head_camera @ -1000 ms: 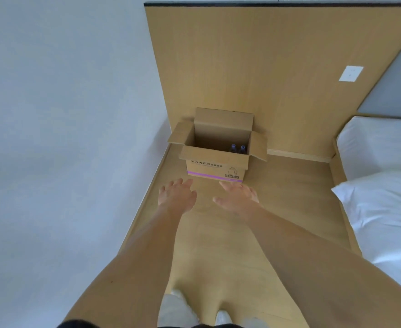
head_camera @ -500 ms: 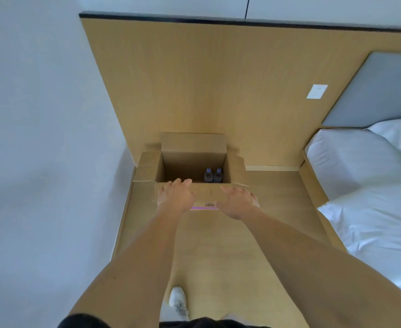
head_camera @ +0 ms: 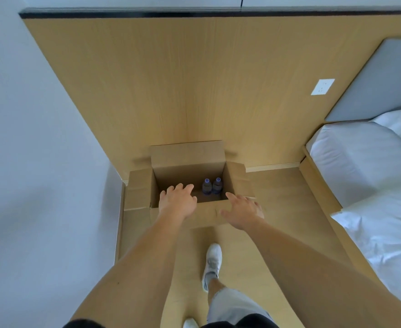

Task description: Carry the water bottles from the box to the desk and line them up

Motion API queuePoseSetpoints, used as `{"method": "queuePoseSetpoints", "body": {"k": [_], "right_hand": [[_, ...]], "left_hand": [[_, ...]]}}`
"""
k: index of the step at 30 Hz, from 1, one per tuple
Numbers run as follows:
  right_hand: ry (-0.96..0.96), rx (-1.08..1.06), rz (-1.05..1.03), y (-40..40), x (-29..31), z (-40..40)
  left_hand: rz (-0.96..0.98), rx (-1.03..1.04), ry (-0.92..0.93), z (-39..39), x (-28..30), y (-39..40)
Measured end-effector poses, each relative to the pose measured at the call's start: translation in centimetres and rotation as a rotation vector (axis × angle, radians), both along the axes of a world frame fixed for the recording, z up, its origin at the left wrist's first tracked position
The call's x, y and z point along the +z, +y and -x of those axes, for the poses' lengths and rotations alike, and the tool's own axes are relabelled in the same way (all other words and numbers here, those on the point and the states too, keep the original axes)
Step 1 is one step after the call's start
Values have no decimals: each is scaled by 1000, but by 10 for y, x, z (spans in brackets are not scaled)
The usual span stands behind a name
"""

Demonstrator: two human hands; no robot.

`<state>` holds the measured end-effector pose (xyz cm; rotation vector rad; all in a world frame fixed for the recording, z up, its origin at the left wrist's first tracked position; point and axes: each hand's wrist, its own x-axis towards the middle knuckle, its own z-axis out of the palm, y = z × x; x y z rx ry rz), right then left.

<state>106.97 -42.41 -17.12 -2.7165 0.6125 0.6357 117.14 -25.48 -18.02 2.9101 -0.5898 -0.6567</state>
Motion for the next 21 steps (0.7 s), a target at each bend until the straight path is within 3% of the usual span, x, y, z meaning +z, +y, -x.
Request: {"method": "queuePoseSetpoints", "body": {"k": [13,21], "right_hand": [[129,-89,-111,-75,-93,-185],[239,-302,-236,-101,-197,-239]], "left_hand": [[-98,-22,156,-179,-91,-61],[-33,-71,300,-236,-207,-108]]}}
